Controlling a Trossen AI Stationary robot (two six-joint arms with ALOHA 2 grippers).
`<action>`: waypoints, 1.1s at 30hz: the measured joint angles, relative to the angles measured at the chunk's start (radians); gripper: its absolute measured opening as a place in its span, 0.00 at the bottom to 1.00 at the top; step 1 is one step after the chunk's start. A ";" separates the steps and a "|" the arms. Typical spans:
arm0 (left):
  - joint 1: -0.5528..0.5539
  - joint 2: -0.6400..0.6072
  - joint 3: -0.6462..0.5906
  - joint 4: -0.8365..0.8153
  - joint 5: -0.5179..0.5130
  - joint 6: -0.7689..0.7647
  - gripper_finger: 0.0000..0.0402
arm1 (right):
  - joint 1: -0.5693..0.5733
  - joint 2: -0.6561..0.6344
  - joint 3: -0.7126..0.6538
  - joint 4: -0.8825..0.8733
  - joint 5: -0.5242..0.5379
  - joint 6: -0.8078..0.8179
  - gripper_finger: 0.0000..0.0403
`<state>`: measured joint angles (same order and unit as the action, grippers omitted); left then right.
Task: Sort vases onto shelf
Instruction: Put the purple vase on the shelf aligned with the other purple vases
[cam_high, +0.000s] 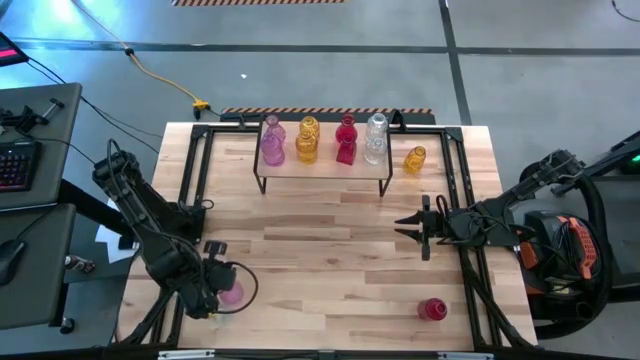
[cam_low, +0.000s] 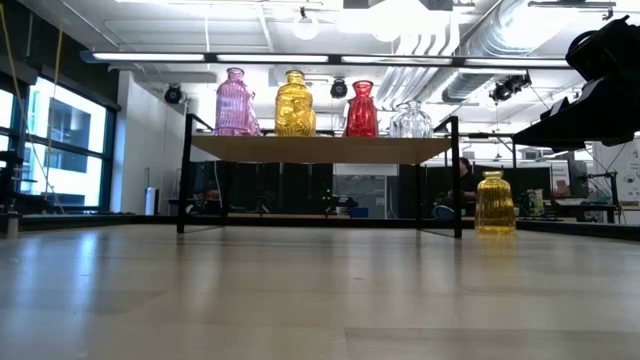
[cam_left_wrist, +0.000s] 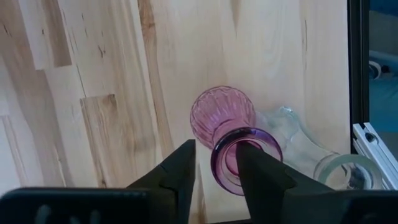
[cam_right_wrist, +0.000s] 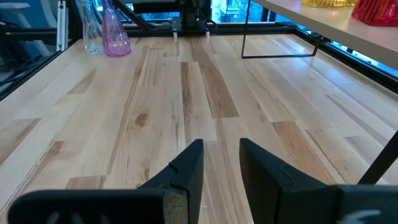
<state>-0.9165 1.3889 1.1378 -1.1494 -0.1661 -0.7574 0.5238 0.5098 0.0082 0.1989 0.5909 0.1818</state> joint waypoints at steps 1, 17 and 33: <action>0.000 0.000 0.000 0.003 0.000 0.000 0.23 | 0.000 0.000 0.000 0.000 0.000 0.000 0.22; 0.000 -0.001 0.002 0.007 -0.024 0.000 0.06 | 0.000 0.000 0.000 0.000 0.000 0.000 0.22; 0.078 -0.016 0.018 -0.014 -0.010 0.080 0.05 | 0.000 0.000 0.000 0.000 0.000 0.000 0.22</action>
<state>-0.8384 1.3727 1.1555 -1.1632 -0.1757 -0.6775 0.5238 0.5100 0.0080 0.1986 0.5907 0.1818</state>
